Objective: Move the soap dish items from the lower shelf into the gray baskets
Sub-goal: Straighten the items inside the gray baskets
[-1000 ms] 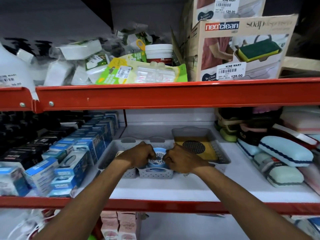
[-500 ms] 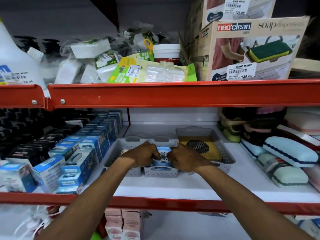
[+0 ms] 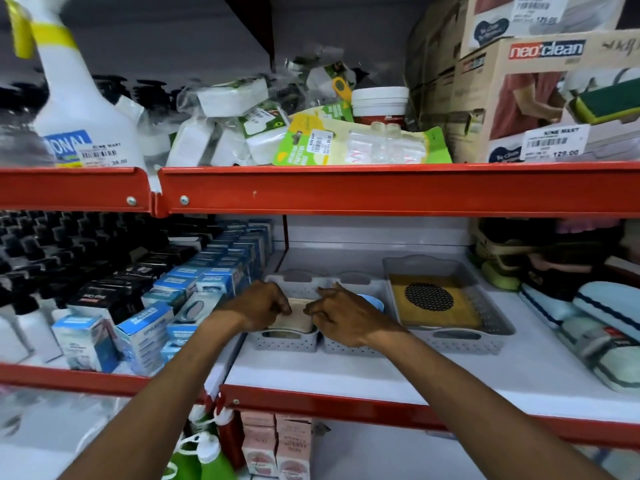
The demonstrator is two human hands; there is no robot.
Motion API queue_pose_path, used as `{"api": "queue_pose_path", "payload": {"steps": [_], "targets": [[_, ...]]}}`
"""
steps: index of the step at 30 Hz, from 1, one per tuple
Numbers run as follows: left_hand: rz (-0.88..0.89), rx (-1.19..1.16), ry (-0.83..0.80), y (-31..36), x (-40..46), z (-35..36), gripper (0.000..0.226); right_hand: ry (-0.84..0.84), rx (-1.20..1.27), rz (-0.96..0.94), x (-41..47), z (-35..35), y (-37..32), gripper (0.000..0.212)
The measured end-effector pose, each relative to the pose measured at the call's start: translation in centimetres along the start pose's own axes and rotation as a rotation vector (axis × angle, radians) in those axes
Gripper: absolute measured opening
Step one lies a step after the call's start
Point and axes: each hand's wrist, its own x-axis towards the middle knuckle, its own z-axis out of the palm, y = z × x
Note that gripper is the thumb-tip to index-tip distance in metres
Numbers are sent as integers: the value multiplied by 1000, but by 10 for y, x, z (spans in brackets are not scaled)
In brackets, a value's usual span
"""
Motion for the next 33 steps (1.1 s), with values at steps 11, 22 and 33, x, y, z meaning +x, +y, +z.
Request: {"api": "queue_pose_path", "payload": {"steps": [11,22,33], "targets": [[32,4,-64,-9,-1,4,34,19,-68,31,13,7,-9,44],[166,-181,15,23,-39,11,32,186,-81,195,-53,-23,-16,21],[164,-238,107,31,-72,30,32,150,-59,121,-81,-15,-28,24]]}}
